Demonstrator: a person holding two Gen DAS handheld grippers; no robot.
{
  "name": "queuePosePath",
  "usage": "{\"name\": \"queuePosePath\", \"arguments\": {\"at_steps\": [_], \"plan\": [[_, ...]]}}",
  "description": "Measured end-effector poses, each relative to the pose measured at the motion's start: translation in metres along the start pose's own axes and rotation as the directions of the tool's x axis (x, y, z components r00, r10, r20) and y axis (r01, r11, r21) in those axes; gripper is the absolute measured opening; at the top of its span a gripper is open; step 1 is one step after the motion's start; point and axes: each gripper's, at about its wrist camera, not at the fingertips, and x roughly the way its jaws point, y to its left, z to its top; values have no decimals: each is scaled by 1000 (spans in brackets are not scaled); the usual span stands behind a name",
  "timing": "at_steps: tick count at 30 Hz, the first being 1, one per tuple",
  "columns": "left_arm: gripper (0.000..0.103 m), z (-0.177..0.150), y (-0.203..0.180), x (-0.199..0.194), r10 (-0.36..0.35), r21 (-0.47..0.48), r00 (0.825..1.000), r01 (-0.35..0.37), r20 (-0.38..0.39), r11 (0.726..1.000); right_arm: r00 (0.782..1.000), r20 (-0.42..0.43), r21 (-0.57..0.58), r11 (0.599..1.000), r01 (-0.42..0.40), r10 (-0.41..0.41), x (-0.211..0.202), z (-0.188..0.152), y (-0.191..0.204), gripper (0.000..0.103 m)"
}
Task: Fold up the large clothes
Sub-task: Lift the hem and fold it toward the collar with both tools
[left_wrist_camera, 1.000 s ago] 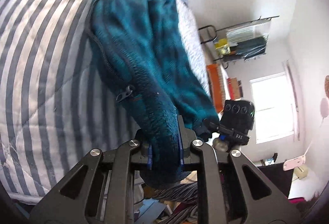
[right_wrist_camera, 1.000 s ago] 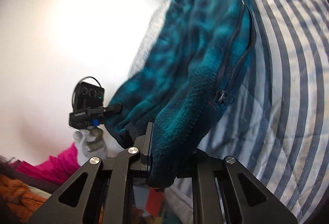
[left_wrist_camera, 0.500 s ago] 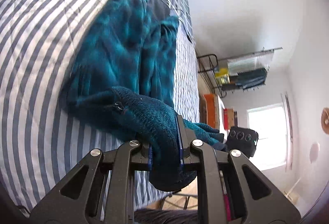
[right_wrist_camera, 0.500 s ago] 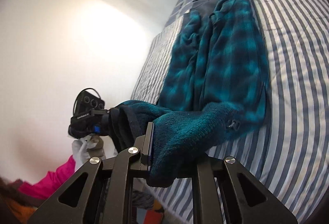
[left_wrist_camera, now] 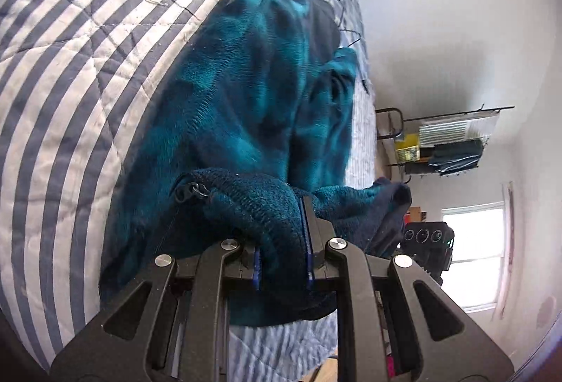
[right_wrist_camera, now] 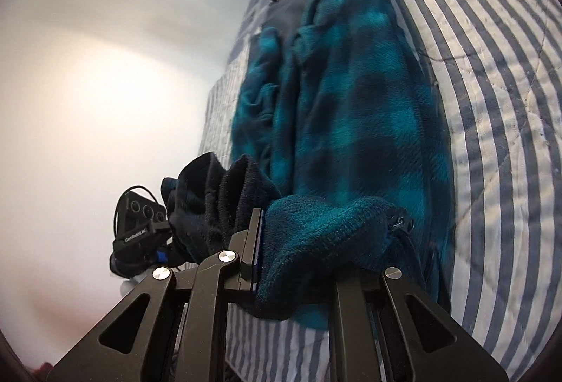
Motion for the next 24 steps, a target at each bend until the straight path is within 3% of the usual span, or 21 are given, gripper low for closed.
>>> {"name": "queuePosePath", "arguments": {"at_steps": [7, 10, 12, 16, 18, 20, 21, 24], "plan": [[18, 10, 13, 21, 8, -16, 1000, -9, -23, 1000, 1000, -15, 96, 995, -17, 18, 19, 9, -29, 14], [23, 15, 21, 20, -34, -80, 998, 30, -53, 996, 999, -29, 133, 990, -38, 42, 13, 8, -33, 16], [36, 18, 28, 15, -103, -152, 992, 92, -68, 984, 997, -31, 165, 984, -66, 72, 7, 7, -36, 19], [52, 23, 34, 3, -207, -228, 977, 192, -44, 955, 989, -44, 252, 959, -127, 142, -12, 8, -44, 27], [57, 24, 34, -1, -219, -230, 975, 204, -39, 951, 982, -32, 301, 939, -168, 186, -19, 9, -49, 34], [60, 25, 33, -6, -230, -237, 973, 216, -34, 947, 972, 8, 330, 917, -225, 236, -30, 9, -52, 72], [63, 24, 33, -11, -234, -238, 972, 221, -27, 946, 972, 35, 320, 918, -233, 234, -42, 10, -51, 77], [71, 29, 31, -28, -257, -232, 966, 251, 5, 940, 976, 98, 237, 948, -211, 193, -74, 14, -42, 78]]}}
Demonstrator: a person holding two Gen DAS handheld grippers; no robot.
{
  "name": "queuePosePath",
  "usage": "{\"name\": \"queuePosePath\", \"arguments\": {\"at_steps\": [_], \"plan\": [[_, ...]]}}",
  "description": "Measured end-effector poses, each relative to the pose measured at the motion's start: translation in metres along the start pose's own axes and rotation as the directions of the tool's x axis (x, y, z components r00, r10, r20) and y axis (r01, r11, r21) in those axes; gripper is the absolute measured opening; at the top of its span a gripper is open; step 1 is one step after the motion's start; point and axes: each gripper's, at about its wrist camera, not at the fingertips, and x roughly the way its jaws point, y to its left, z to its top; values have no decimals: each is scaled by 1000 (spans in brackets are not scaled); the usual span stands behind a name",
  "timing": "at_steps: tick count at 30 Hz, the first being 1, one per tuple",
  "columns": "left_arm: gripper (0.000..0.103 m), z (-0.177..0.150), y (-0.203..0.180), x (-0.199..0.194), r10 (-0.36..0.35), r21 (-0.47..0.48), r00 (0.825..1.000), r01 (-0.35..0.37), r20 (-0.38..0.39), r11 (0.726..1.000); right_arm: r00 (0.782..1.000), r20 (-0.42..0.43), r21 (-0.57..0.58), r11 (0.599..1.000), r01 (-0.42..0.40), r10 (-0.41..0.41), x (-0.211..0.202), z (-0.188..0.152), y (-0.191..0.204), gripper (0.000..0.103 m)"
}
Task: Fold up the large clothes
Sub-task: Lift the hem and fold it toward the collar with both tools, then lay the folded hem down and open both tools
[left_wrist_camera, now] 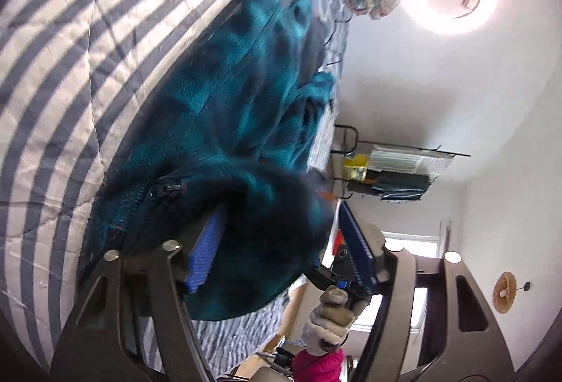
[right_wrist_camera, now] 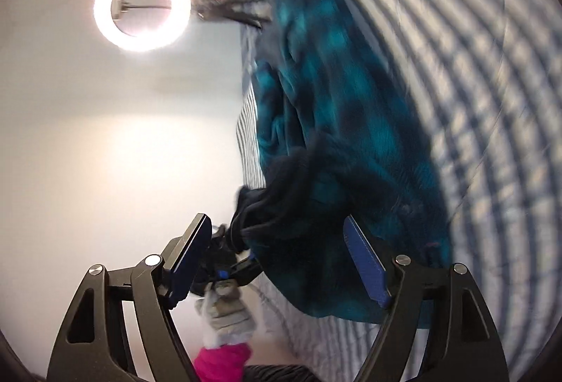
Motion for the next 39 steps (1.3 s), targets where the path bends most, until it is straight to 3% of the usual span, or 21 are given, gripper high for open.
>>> {"name": "queuePosePath", "arguments": {"at_steps": [3, 5, 6, 8, 9, 11, 13, 14, 16, 18, 19, 20, 21, 23, 26, 29, 32, 34, 37, 39], "plan": [[71, 0, -12, -16, 30, 49, 999, -32, 40, 998, 996, 59, -165, 983, 77, -68, -22, -6, 30, 73], [71, -10, -32, -27, 88, 184, 992, -103, 90, 977, 986, 83, -300, 940, 165, -147, -19, -20, 50, 56], [71, -15, -40, -29, 109, 240, 988, -131, 106, 962, 979, 92, -368, 908, 202, -180, -14, -29, 59, 52], [70, -34, -59, -27, 166, 389, 977, -205, 130, 898, 966, 93, -484, 837, 255, -241, 2, -48, 71, 35], [64, -41, -66, -23, 185, 438, 974, -224, 130, 871, 956, 89, -557, 782, 280, -279, 13, -60, 78, 31], [58, -57, -80, -10, 245, 545, 960, -277, 133, 791, 941, 80, -663, 687, 296, -328, 34, -79, 87, 26], [52, -72, -86, 7, 318, 638, 934, -346, 163, 688, 927, 92, -741, 596, 308, -364, 53, -95, 93, 26], [52, -75, -86, 16, 339, 660, 924, -366, 175, 657, 919, 107, -763, 561, 321, -380, 64, -99, 92, 26], [52, -72, -81, 30, 374, 666, 908, -400, 191, 630, 900, 149, -796, 491, 355, -409, 77, -102, 93, 26], [51, -66, -78, 44, 412, 674, 878, -460, 246, 578, 871, 211, -816, 411, 407, -444, 91, -99, 92, 26], [51, -61, -76, 52, 433, 678, 859, -492, 275, 546, 860, 228, -814, 396, 426, -456, 94, -94, 89, 26], [52, -55, -74, 60, 458, 677, 837, -524, 298, 517, 854, 236, -806, 397, 439, -464, 101, -89, 87, 26], [52, -50, -71, 65, 472, 669, 826, -540, 308, 510, 848, 233, -796, 407, 448, -477, 105, -81, 83, 26], [51, -38, -60, 73, 496, 649, 817, -551, 294, 525, 843, 213, -788, 423, 448, -495, 113, -74, 77, 26], [51, -24, -42, 85, 507, 630, 820, -546, 265, 552, 830, 164, -770, 456, 446, -534, 121, -66, 64, 26], [52, -24, -37, 87, 498, 651, 822, -541, 276, 533, 836, 109, -739, 519, 430, -537, 126, -57, 49, 26], [51, -24, -44, 79, 485, 650, 836, -521, 256, 554, 837, 51, -727, 554, 405, -546, 122, -48, 56, 27], [51, -27, -53, 66, 464, 655, 850, -500, 249, 566, 858, 2, -706, 607, 365, -514, 110, -37, 69, 27], [51, -34, -67, 41, 425, 664, 871, -471, 245, 581, 890, 25, -693, 634, 344, -455, 89, -20, 88, 36], [52, -38, -72, 25, 408, 664, 879, -461, 249, 588, 885, 76, -681, 625, 382, -459, 84, -4, 98, 40]]}}
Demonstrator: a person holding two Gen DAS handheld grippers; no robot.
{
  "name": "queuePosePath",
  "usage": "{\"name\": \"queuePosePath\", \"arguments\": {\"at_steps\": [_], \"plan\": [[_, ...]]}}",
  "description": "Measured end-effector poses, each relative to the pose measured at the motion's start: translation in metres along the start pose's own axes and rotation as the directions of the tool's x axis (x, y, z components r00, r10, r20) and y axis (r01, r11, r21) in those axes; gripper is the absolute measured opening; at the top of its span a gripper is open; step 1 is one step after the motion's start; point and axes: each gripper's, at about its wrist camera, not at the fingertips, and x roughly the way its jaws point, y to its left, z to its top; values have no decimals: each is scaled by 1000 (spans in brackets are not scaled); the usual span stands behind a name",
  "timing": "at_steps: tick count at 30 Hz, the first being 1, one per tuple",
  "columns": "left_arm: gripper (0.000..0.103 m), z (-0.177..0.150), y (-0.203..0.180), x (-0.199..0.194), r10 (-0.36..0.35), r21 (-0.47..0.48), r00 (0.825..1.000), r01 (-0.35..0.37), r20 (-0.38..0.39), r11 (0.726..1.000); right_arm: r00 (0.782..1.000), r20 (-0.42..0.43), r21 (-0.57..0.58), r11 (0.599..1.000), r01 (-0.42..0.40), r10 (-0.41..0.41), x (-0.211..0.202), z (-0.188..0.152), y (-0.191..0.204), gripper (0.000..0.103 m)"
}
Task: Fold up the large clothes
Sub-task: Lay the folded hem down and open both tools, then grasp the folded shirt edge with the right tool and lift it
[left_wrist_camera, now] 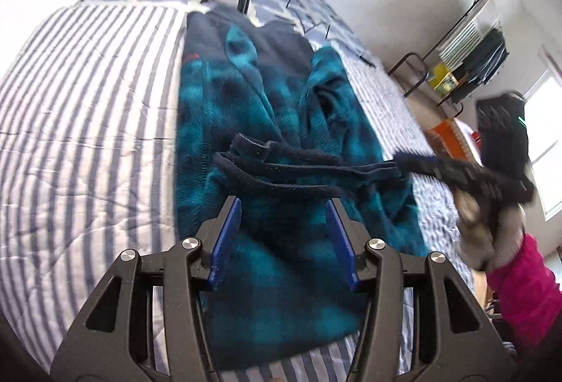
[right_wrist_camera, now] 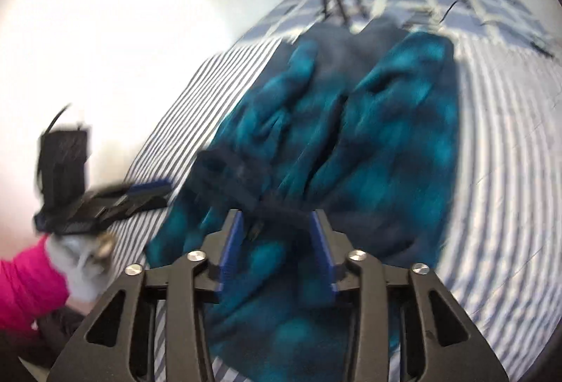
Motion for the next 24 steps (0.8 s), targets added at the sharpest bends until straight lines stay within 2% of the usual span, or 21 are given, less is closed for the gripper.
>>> {"name": "queuePosePath", "arguments": {"at_steps": [5, 8, 12, 15, 17, 19, 22, 24], "plan": [[51, -6, 11, -30, -21, -30, 999, 22, 33, 999, 989, 37, 69, 988, 138, -141, 8, 46, -22, 42], [52, -9, 22, -35, -33, -68, 999, 36, 43, 997, 964, 32, 130, 957, 258, -264, 30, 80, -35, 45], [51, -9, 30, -37, -38, -80, 998, 41, 42, 996, 926, 31, 215, 907, 361, -376, 64, 115, -47, 45], [51, -10, 36, -38, -51, -95, 998, 55, 39, 994, 892, 9, 224, 870, 438, -452, 88, 133, -52, 45], [51, -11, 40, -39, -49, -97, 998, 52, 39, 994, 872, -27, 213, 849, 483, -489, 108, 142, -57, 45], [51, -13, 45, -38, -48, -104, 998, 51, 36, 993, 836, -73, 186, 816, 547, -543, 127, 144, -58, 45], [51, -15, 52, -35, -44, -120, 999, 47, 28, 992, 797, -101, 110, 790, 604, -595, 144, 142, -53, 45], [51, -16, 55, -33, -41, -129, 999, 43, 22, 991, 782, -90, 80, 779, 622, -616, 147, 138, -48, 32]]}}
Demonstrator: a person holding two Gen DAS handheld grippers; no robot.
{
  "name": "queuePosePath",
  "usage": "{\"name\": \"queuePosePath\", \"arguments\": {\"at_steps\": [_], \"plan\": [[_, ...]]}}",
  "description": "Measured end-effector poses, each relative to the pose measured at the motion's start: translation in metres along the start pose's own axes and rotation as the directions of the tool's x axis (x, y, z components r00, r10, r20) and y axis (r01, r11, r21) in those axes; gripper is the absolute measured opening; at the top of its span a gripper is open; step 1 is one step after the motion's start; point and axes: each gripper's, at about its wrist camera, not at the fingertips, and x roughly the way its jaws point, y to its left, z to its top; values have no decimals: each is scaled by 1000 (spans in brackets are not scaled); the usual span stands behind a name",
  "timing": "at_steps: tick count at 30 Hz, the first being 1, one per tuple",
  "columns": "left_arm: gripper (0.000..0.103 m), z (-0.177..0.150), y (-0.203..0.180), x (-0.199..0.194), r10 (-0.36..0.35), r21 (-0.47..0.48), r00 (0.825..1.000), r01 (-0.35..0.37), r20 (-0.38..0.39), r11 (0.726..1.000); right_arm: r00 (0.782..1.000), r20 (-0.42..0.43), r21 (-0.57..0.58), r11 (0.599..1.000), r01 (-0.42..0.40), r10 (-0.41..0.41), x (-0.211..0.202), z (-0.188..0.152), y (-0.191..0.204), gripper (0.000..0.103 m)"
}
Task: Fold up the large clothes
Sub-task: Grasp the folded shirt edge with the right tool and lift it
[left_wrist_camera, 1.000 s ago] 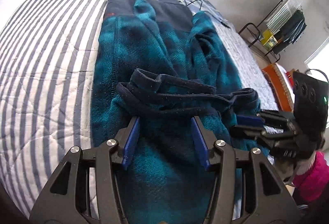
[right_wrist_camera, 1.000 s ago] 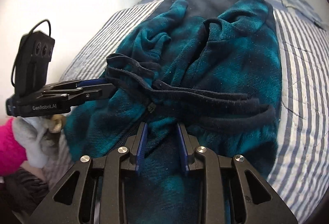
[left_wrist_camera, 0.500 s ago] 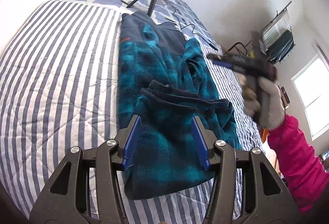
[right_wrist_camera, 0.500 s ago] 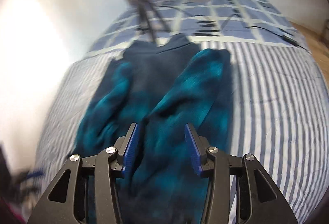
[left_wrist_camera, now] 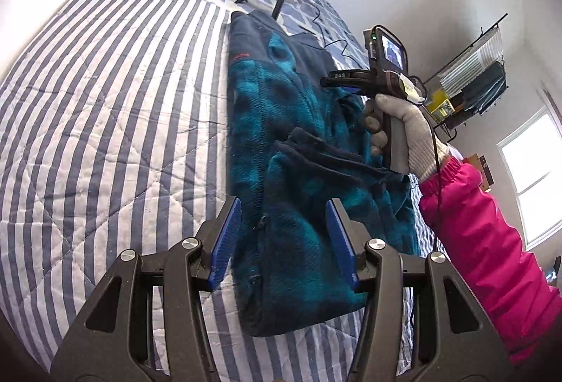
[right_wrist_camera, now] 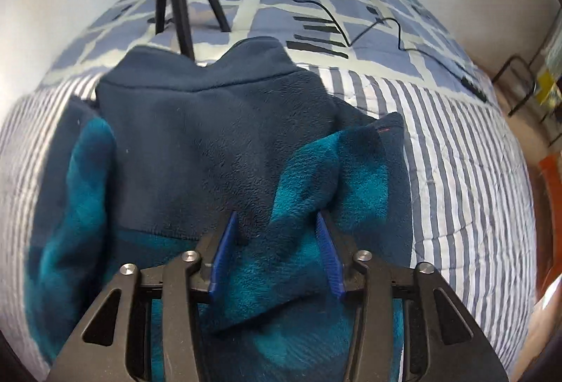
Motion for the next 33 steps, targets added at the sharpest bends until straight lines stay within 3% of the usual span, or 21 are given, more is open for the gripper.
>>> {"name": "queuePosePath", "arguments": {"at_steps": [1, 3, 7, 12, 16, 21, 29, 33], "plan": [[51, 0, 1, 0, -1, -6, 1000, 1, -1, 1000, 1000, 5, -5, 1000, 8, -8, -2, -3, -1, 17], [51, 0, 2, 1, -6, -12, 1000, 6, -2, 1000, 999, 19, 9, 999, -36, 36, -6, -5, -7, 12], [51, -1, -3, 0, -14, 5, 1000, 14, 3, 1000, 980, 78, 42, 982, -185, 182, -24, -10, -30, 8], [51, 0, -10, 7, -17, 25, 1000, 17, 0, 1000, 927, 148, 1, 937, -349, 345, -47, -12, -33, 8], [51, 0, -11, 16, -21, 31, 1000, 21, -18, 999, 959, 95, -11, 964, -267, 267, -22, -7, -19, 10], [51, -3, -10, 19, -26, 35, 999, 27, -26, 999, 926, 163, 50, 934, -353, 341, -31, -11, -43, 9], [51, -4, -11, 20, -34, 43, 999, 35, -30, 998, 867, 277, 16, 900, -435, 414, -64, -16, -50, 8], [51, 3, -8, 23, -19, 33, 1000, 19, -20, 999, 890, 188, 23, 904, -427, 416, -30, -3, -35, 8]]}}
